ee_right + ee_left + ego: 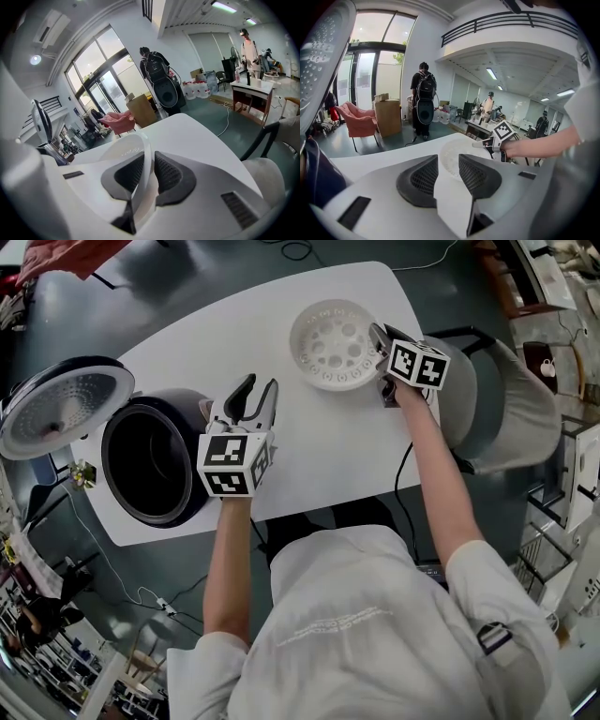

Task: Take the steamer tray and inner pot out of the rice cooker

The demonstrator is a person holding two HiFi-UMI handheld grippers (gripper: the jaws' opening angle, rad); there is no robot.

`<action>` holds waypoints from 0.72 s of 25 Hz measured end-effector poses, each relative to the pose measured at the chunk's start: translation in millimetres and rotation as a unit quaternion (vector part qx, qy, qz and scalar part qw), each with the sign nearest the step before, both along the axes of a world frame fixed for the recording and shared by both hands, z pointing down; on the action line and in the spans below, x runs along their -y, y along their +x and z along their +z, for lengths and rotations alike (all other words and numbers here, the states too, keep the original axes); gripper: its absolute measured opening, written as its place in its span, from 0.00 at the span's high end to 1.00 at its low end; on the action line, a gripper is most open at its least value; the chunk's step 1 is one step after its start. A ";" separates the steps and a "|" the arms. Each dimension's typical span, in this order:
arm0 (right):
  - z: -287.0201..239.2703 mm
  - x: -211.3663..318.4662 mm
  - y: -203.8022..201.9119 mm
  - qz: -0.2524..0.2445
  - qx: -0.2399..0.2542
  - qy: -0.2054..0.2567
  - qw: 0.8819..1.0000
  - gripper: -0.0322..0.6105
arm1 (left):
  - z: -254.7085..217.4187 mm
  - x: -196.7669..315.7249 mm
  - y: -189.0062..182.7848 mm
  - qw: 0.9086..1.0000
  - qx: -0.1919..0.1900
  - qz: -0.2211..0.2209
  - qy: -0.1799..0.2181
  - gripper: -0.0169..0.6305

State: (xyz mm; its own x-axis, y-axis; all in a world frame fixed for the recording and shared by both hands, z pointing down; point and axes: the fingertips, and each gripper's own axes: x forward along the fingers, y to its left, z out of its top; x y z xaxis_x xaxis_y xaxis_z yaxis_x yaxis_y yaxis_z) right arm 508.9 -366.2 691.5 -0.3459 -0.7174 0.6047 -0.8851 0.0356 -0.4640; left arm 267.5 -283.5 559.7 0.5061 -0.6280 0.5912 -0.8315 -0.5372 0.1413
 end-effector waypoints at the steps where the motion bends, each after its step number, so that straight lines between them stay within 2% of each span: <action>1: 1.2 1.0 0.2 0.001 -0.001 0.000 1.000 0.83 | 0.2 -0.9 0.5 1.000 -0.001 0.001 0.000 0.74; 16: 18.8 8.4 7.8 -0.002 -0.021 -0.014 1.000 0.85 | -2.7 -6.6 -3.7 1.000 -0.018 -0.011 -0.004 0.74; 18: 18.9 7.6 8.4 -0.002 -0.023 -0.016 1.000 0.82 | -5.0 -7.1 -2.9 1.000 -0.023 -0.012 -0.002 0.74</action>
